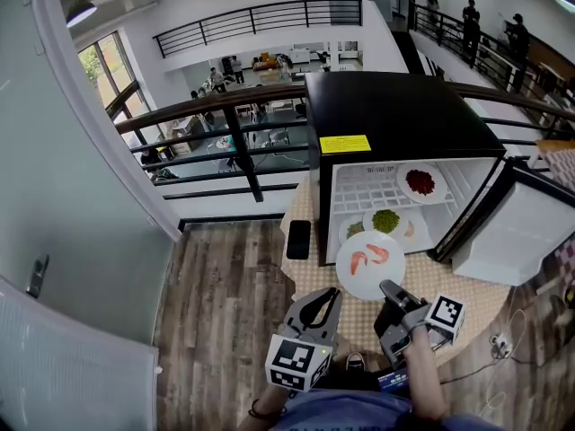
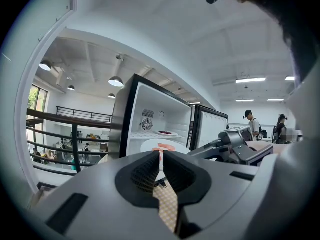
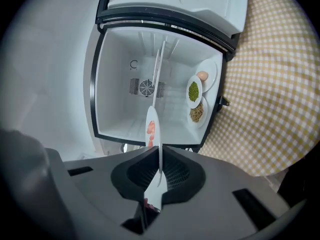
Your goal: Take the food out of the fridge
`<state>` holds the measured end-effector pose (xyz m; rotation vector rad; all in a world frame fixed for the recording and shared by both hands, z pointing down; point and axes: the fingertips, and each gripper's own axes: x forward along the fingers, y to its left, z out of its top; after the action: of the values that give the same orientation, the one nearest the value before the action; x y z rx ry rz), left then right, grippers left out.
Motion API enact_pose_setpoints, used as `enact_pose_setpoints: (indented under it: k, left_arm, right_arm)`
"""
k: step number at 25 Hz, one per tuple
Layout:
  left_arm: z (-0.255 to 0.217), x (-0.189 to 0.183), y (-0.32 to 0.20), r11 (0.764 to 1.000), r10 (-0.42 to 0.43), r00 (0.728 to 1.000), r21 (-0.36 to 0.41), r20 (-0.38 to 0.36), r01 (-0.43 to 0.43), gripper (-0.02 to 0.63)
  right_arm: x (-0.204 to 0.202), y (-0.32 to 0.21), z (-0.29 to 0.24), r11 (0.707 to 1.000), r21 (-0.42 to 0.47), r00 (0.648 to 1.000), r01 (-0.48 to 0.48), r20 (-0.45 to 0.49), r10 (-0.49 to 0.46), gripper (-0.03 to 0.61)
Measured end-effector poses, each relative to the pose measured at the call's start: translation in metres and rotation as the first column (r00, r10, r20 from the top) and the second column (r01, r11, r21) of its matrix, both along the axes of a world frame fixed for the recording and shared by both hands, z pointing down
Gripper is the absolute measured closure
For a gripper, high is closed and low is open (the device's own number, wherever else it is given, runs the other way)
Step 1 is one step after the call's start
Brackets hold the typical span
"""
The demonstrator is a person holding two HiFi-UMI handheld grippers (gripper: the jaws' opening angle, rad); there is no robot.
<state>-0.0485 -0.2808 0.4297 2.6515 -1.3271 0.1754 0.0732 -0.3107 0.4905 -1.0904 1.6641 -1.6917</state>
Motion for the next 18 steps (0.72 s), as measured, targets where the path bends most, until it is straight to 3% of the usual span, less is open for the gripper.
enact_pose_setpoints:
  k: [11,18]
  left_arm:
    - [0.027,-0.02,0.032,0.995,0.081,0.997,-0.056,0.006,-0.081,0.594]
    - [0.039,-0.013,0.044,0.986,0.14,0.99,-0.092,-0.019,-0.141,0.594]
  right_arm:
    - [-0.013,0.053,0.019,0.997,-0.024,0.998,-0.069,0.006,0.069,0.552]
    - [-0.01,0.078,0.027,0.992,-0.057,0.993,-0.114,-0.011,0.114,0.554]
